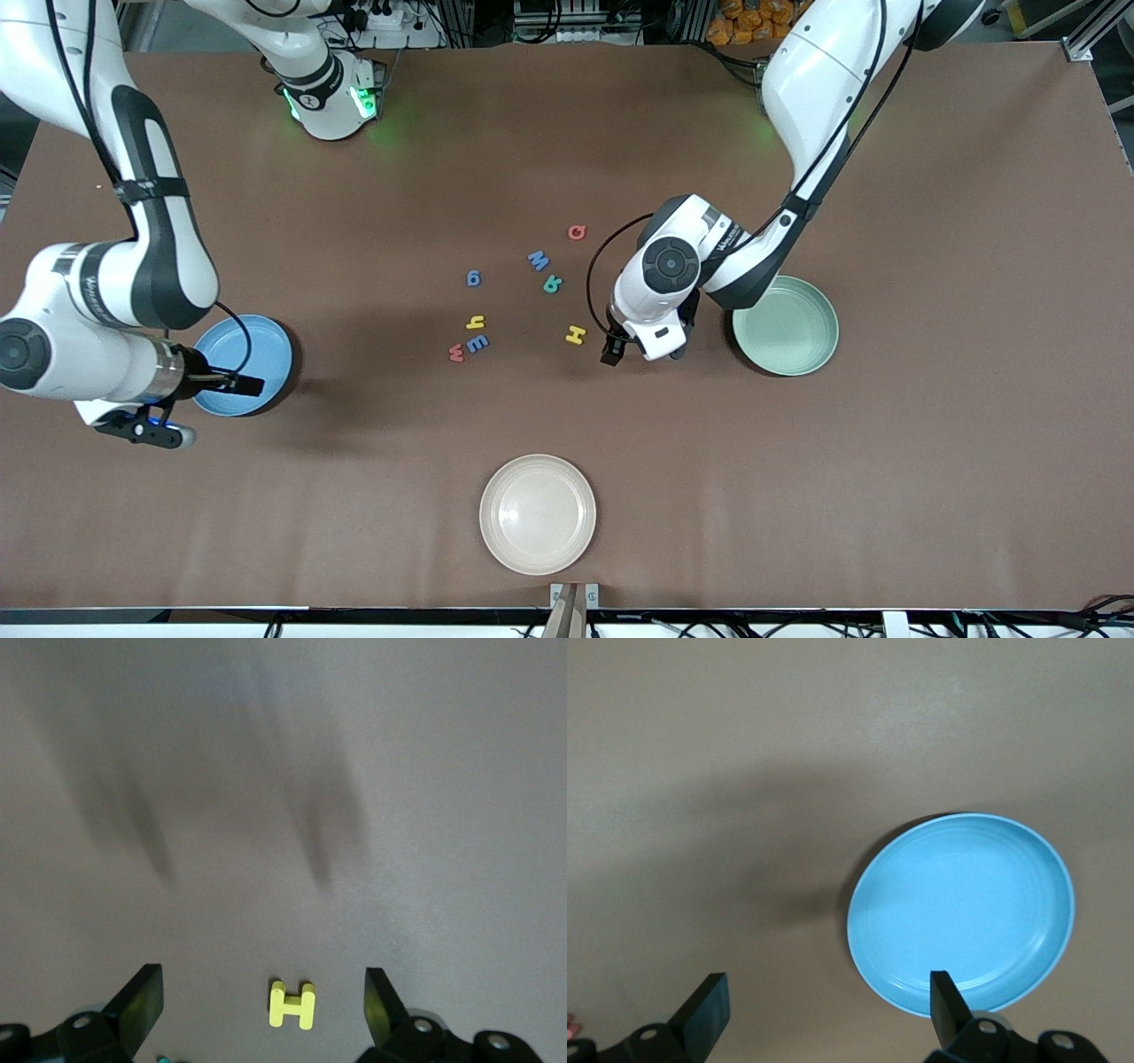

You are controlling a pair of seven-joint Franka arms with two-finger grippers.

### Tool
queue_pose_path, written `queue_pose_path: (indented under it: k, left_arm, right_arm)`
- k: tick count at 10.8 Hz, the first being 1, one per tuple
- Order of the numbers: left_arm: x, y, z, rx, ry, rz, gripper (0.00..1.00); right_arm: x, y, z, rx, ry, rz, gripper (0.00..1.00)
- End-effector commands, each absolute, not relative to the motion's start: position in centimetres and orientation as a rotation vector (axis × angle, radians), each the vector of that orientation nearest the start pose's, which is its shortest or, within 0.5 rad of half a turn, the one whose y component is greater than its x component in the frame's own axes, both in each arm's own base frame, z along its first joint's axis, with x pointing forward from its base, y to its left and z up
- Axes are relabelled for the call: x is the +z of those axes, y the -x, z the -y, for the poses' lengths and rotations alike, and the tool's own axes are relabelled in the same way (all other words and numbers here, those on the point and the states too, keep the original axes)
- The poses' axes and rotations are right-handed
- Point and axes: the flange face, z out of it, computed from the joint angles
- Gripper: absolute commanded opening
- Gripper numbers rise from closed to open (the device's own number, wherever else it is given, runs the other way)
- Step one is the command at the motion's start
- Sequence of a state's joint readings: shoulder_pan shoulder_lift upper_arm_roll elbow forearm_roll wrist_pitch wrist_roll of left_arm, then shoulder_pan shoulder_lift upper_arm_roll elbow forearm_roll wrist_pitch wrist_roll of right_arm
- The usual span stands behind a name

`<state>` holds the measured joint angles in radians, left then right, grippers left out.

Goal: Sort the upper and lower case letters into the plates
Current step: 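Lower the left gripper and grasp the yellow H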

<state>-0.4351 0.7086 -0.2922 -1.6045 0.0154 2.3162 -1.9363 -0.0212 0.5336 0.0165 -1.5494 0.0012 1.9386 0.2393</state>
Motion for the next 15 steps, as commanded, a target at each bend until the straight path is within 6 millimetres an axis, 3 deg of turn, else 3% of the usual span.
queue_pose_path:
  k: [1, 2, 5, 7, 12, 15]
  left_arm:
    - [22.9, -54.2, 46.8, 0.234, 2.612, 1.899, 1.00]
    - [21.8, -52.7, 48.4, 0.236, 2.636, 1.839, 1.00]
    - [18.9, -51.9, 48.7, 0.216, 2.619, 1.792, 1.00]
    - [19.5, -52.4, 48.9, 0.212, 2.589, 1.856, 1.00]
    - [16.9, -52.5, 49.8, 0.217, 2.540, 1.941, 1.00]
    - [16.5, -52.1, 50.5, 0.220, 2.538, 1.970, 1.00]
  right_arm:
    - [32.8, -68.2, -0.5, 0.218, 3.113, -0.414, 1.00]
    - [32.6, -68.3, -1.3, 0.218, 3.116, -0.397, 1.00]
    - [31.4, -68.6, -2.0, 0.201, 3.118, -0.381, 1.00]
    - [31.0, -68.8, -2.1, 0.189, 3.118, -0.381, 1.00]
    - [31.0, -68.8, -2.1, 0.184, 3.117, -0.379, 1.00]
    - [31.2, -68.8, -2.1, 0.179, 3.118, -0.381, 1.00]
